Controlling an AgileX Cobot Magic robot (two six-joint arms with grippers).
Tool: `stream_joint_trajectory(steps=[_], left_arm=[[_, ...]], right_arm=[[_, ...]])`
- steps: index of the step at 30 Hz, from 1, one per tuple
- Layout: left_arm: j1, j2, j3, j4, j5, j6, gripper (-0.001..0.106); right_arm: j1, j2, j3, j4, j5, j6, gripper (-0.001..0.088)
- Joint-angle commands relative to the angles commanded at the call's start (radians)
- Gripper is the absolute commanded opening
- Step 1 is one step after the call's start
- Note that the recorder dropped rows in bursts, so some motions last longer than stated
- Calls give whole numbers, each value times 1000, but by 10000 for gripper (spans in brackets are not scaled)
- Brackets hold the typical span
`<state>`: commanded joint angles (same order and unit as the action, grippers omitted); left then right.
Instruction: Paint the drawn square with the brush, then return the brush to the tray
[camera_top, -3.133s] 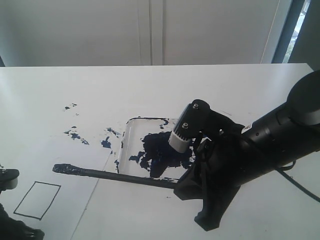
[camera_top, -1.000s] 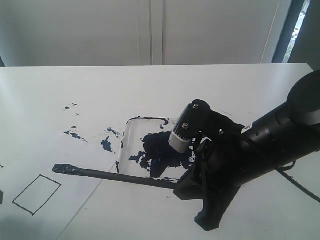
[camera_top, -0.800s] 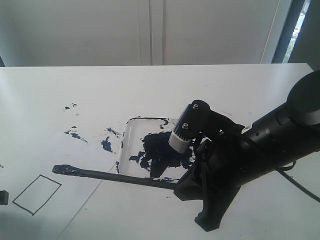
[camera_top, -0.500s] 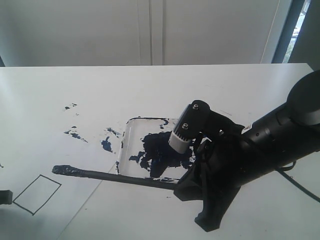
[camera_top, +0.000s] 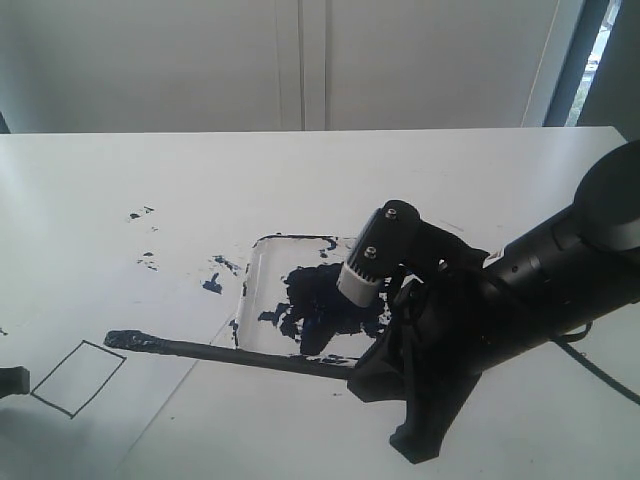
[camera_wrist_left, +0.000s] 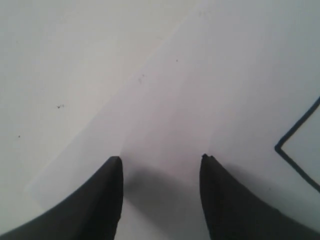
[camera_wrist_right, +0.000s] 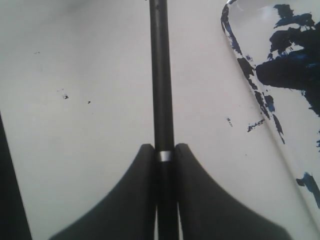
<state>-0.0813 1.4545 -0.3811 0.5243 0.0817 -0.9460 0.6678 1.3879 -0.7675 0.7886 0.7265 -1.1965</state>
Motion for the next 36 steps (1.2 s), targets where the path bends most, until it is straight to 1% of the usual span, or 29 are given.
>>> stream_joint_trajectory(steps=[3,7,13,15,20,21,23,24,26,31,33,36], left_arm=[[0,0,0,-5,-4,-4,532],[0,0,0,-31,-12,-7,491],[0,-8,0,-48,-19,-7,490],[0,-29,0,-48,-14,-3,490],[2,-136,-7,-46,-9,3,490],[12,-146,-11,-46,-11,3,490],[54,-155,-14,-46,-24,-5,490],[86,-155,-14,-48,-29,-5,490],[125,-155,-14,-48,-35,-5,490],[128,-138,-14,-45,-32,12,491],[128,-119,0,-45,-34,37,518],[128,-95,18,-48,-44,37,544]], right_arm=[[0,0,0,0,0,0,0],[0,0,0,0,0,0,0],[0,0,0,0,0,0,0],[0,0,0,0,-2,0,0],[0,0,0,0,-2,0,0],[0,0,0,0,-2,0,0],[0,0,0,0,-2,0,0],[0,0,0,0,0,0,0],[0,0,0,0,0,0,0],[0,0,0,0,0,0,0],[0,0,0,0,-1,0,0],[0,0,0,0,-1,0,0]])
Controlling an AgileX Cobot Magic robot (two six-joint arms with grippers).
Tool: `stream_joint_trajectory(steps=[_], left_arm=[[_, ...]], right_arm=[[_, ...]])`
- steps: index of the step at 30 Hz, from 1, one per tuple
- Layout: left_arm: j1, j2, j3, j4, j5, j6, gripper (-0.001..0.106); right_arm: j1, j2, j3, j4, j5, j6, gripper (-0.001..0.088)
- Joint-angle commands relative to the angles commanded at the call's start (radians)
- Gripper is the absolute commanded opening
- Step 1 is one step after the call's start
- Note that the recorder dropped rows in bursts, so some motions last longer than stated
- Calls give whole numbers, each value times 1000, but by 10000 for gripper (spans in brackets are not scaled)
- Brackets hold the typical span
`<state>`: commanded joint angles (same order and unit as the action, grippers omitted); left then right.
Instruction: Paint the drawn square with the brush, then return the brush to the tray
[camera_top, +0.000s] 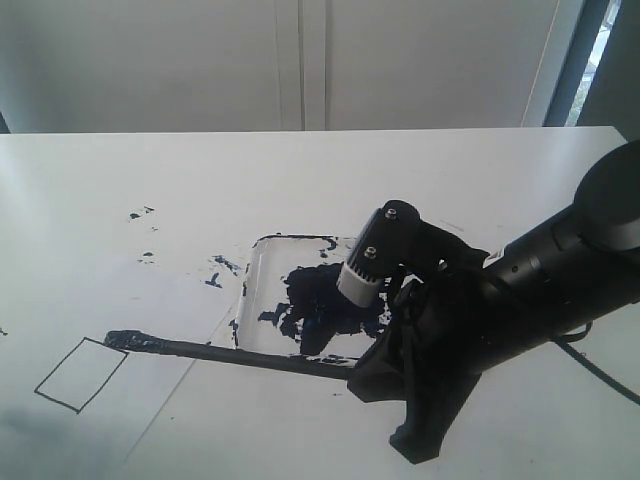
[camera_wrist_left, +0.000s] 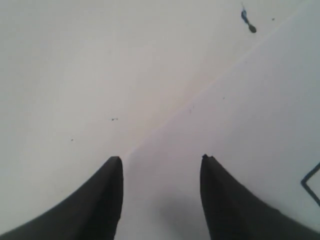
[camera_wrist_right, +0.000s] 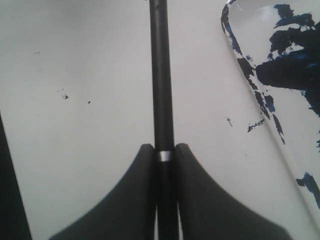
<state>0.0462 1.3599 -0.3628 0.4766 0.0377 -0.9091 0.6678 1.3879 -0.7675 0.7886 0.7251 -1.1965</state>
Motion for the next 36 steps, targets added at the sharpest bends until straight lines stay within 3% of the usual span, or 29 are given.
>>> stream_joint_trajectory(steps=[9,15,36], left_arm=[[-89,0,2,-33,-65,-21,544],[-92,15,2,-33,-3,37,544],[-92,96,2,-33,-62,35,544]], right_arm=[[0,0,0,0,0,0,0],[0,0,0,0,0,0,0],[0,6,0,54,-13,0,0]])
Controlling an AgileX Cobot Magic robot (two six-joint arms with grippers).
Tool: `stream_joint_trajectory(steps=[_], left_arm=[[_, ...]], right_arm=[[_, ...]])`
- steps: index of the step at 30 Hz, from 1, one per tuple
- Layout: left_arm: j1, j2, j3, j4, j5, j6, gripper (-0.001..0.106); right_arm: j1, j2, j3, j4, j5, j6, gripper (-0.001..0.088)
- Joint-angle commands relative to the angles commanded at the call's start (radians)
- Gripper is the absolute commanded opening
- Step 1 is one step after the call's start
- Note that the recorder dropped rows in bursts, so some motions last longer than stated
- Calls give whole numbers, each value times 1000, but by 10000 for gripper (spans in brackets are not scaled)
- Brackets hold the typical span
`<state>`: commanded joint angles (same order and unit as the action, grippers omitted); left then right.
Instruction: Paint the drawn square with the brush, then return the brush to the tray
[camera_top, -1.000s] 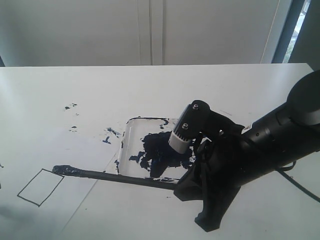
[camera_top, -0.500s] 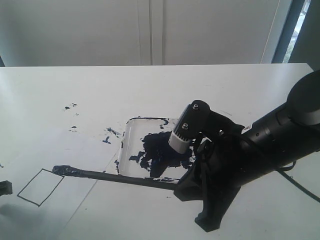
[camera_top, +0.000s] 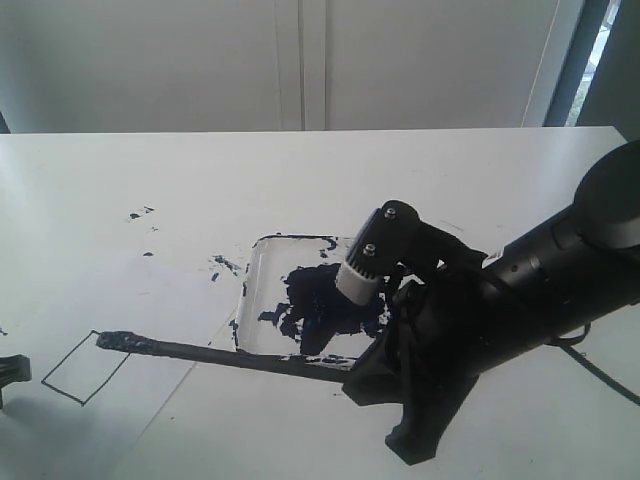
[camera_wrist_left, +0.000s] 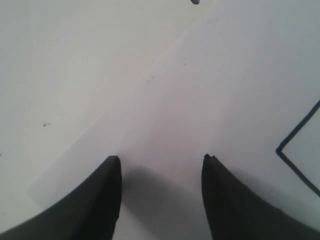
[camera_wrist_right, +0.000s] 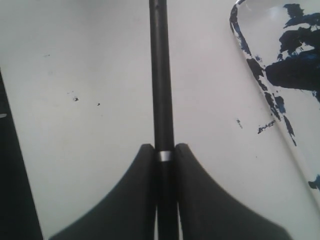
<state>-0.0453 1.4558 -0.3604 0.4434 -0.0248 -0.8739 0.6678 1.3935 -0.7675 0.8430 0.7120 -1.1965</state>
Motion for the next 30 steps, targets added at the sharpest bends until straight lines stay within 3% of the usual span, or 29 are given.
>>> stream_joint_trajectory(steps=[7,21,30], left_arm=[[0,0,0,2,15,0,544],[0,0,0,4,42,2,544],[0,0,0,4,44,4,544]], right_arm=[[4,114,-29,60,1,-4,0],[139,216,-93,63,-91,-11,0],[151,273,-150,63,-113,-5,0]])
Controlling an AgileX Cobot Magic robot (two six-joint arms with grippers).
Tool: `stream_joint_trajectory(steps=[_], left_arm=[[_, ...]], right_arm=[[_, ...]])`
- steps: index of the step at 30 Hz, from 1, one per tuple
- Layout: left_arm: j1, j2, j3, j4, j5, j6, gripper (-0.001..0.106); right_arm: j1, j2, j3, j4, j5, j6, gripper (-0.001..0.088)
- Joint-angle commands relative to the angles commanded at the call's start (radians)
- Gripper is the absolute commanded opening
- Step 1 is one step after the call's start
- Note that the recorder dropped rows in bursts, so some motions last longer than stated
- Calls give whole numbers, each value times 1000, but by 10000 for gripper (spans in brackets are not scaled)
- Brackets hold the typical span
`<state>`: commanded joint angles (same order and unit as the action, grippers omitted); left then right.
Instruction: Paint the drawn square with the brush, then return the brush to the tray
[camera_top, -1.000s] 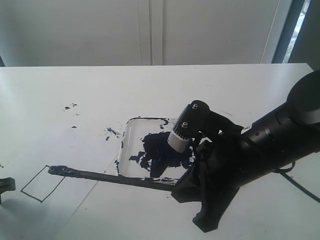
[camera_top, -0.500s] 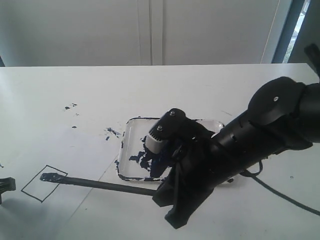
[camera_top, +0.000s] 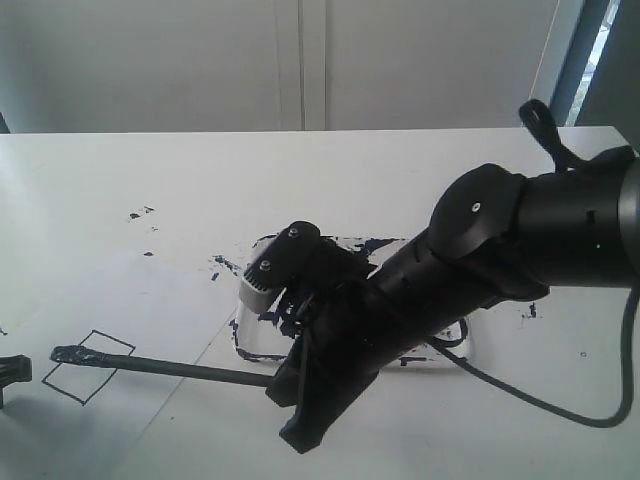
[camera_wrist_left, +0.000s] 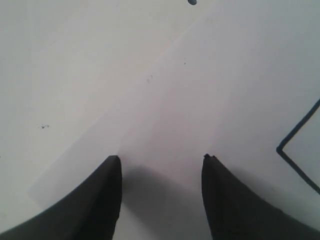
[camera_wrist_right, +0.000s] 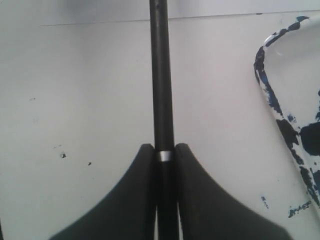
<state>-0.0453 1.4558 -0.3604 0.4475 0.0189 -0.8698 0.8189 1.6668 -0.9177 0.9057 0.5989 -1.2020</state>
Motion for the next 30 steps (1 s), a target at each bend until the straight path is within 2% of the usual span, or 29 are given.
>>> stream_joint_trajectory(steps=[12,23,30], left_arm=[[0,0,0,0,0,0,544],[0,0,0,0,-6,0,544],[0,0,0,0,-12,-17,544]], right_arm=[[0,12,-10,0,50,22,0],[0,14,-10,-5,31,84,0],[0,62,-10,-12,24,109,0]])
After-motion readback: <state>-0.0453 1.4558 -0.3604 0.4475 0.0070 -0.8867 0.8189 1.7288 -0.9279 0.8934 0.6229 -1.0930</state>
